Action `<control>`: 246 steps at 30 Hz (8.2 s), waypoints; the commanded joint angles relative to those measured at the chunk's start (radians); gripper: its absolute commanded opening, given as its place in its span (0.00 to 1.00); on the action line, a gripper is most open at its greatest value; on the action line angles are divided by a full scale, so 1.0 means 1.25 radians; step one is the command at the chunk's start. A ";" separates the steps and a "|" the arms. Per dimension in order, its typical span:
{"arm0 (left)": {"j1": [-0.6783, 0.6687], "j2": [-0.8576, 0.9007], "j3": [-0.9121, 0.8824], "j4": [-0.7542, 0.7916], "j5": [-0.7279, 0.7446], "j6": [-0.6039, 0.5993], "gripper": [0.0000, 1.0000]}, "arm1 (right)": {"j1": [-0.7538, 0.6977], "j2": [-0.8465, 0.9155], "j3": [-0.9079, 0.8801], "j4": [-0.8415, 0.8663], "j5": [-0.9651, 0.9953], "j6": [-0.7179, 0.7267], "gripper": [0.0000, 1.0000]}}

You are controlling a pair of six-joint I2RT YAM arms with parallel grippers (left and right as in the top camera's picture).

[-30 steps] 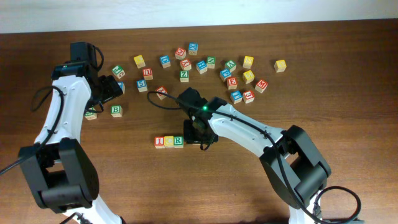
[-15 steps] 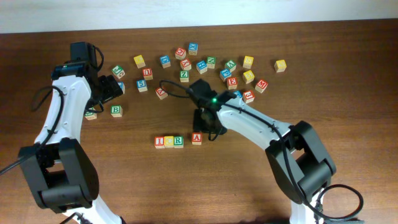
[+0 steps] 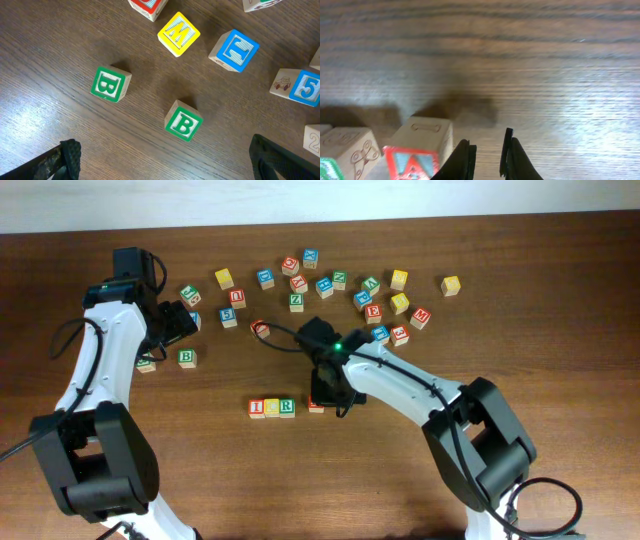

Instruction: Spell out ICRA

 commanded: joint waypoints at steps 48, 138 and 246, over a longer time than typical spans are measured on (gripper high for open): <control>0.000 0.002 -0.004 -0.001 0.000 0.002 0.99 | 0.053 -0.019 -0.007 0.053 0.061 0.000 0.13; 0.000 0.002 -0.004 -0.001 0.000 0.002 0.99 | -0.326 -0.058 0.146 -0.224 -0.014 -0.287 0.98; 0.000 0.002 -0.004 0.002 0.002 0.002 0.99 | -0.489 -1.608 -1.119 0.627 0.115 -0.474 0.98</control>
